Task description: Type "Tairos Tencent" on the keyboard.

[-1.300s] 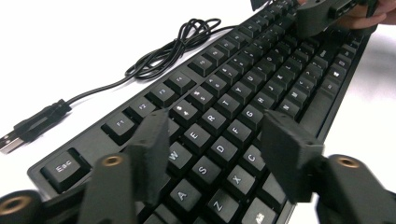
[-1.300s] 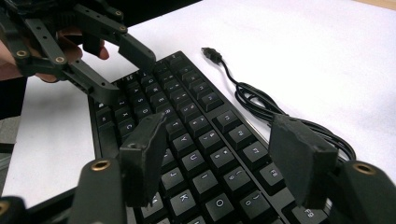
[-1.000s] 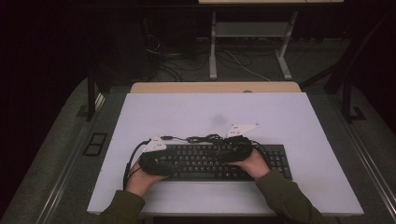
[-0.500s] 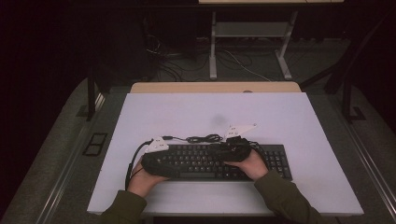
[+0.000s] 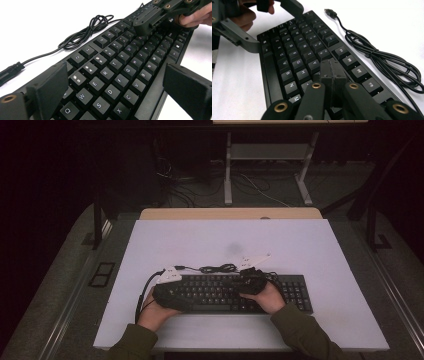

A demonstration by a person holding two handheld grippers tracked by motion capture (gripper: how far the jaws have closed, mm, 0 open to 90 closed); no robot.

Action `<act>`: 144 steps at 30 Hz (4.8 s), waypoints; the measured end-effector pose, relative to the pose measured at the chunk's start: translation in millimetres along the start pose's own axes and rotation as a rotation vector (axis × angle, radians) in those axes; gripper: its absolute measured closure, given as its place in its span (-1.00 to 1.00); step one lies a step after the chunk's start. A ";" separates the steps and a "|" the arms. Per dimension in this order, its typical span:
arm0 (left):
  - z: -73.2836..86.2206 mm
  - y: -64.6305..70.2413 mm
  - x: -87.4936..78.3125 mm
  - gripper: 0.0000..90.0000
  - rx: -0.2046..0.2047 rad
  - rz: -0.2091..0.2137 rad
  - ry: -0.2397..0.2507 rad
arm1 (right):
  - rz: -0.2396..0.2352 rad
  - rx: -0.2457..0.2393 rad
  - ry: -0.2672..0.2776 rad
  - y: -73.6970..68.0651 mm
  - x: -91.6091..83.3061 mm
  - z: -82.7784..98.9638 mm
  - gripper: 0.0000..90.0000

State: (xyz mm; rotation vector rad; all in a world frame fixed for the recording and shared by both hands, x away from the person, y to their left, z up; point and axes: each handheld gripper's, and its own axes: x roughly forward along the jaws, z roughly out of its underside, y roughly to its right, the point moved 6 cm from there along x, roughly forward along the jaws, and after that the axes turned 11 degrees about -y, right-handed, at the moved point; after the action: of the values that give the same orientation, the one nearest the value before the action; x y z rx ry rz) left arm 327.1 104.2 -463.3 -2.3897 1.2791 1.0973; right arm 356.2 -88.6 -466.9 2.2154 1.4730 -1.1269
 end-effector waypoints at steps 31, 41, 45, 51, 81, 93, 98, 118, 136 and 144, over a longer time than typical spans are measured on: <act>-0.2 0.3 0.6 -0.96 -0.001 -0.002 0.000 | 0.018 0.012 -0.082 2.1 10.7 6.9 0.99; -0.2 -0.1 0.2 -0.96 0.003 -0.003 -0.001 | 0.017 0.010 -0.071 1.0 7.5 4.8 0.99; -0.4 0.3 0.4 -0.96 0.002 -0.004 -0.002 | 0.016 0.012 -0.061 1.1 5.8 4.0 0.99; -0.6 0.1 0.9 -0.96 0.002 -0.004 -0.004 | 0.003 0.014 -0.035 1.0 1.4 1.5 0.86; -11.5 -1.0 4.2 -0.34 0.023 -0.008 0.000 | -0.040 0.057 0.071 12.2 -12.9 -0.5 -0.37; -13.9 -6.1 10.7 0.43 0.035 0.001 -0.017 | -0.038 0.050 0.083 14.3 -14.7 1.2 -0.52; -14.2 -7.3 13.8 0.78 0.031 0.010 -0.045 | -0.038 0.049 0.083 14.5 -15.2 1.6 -0.54; -11.2 -8.0 21.8 0.99 0.033 0.020 -0.101 | -0.033 0.047 0.088 15.5 -16.9 1.1 -0.54; -8.8 -7.4 25.6 0.99 0.035 0.021 -0.123 | -0.029 0.047 0.089 15.7 -16.9 0.9 -0.54; -10.5 -7.3 22.0 0.99 0.036 0.023 -0.111 | -0.028 0.051 0.093 15.6 -18.1 0.4 -0.54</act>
State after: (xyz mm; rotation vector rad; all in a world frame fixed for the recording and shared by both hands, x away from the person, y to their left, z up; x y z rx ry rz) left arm 345.8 89.7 -472.5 -2.2589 1.2817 1.1853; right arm 366.2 -108.1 -457.3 2.3179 1.5332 -1.0952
